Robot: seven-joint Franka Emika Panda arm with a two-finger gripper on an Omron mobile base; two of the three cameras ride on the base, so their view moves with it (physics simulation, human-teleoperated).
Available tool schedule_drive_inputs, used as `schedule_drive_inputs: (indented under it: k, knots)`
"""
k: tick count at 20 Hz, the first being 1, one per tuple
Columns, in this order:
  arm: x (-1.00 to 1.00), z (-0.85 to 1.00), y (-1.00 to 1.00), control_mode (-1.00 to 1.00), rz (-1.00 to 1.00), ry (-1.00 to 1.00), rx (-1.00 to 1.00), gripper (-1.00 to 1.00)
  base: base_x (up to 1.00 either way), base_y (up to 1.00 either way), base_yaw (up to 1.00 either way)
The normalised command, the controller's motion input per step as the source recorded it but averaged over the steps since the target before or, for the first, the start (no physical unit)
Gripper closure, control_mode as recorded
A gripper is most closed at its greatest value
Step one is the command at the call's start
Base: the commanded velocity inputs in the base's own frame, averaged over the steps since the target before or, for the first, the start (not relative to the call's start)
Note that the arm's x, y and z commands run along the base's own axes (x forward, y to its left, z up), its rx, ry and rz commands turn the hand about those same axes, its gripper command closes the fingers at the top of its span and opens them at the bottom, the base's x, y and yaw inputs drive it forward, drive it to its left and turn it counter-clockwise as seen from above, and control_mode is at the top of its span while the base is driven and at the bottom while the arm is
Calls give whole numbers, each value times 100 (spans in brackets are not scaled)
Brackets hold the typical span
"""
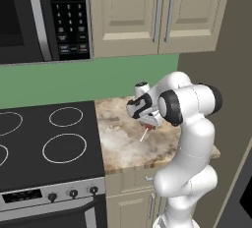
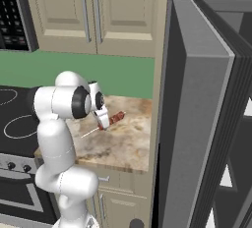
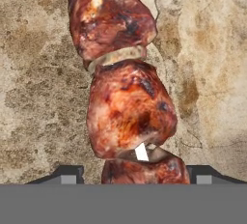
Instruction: Store the kebab skewer in the freezer for long-term storage. Close the freezer door after placing the cooked food.
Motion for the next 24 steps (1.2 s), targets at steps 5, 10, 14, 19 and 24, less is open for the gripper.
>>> schedule_drive_inputs:
  k: [5, 10, 14, 19, 24]
  knots:
    - [0, -21, 0, -100, 0, 0, 1, 100, 0, 0, 0]
    - [0, 0, 0, -100, 0, 0, 0, 100, 0, 0, 0]
    - [-35, 14, -28, -100, 1, -4, 0, 100, 0, 0, 0]
    - [-43, 68, -48, -100, 26, -8, 6, 100, 0, 0, 0]
    - [-35, 50, -55, -100, 44, -2, 0, 100, 0, 0, 0]
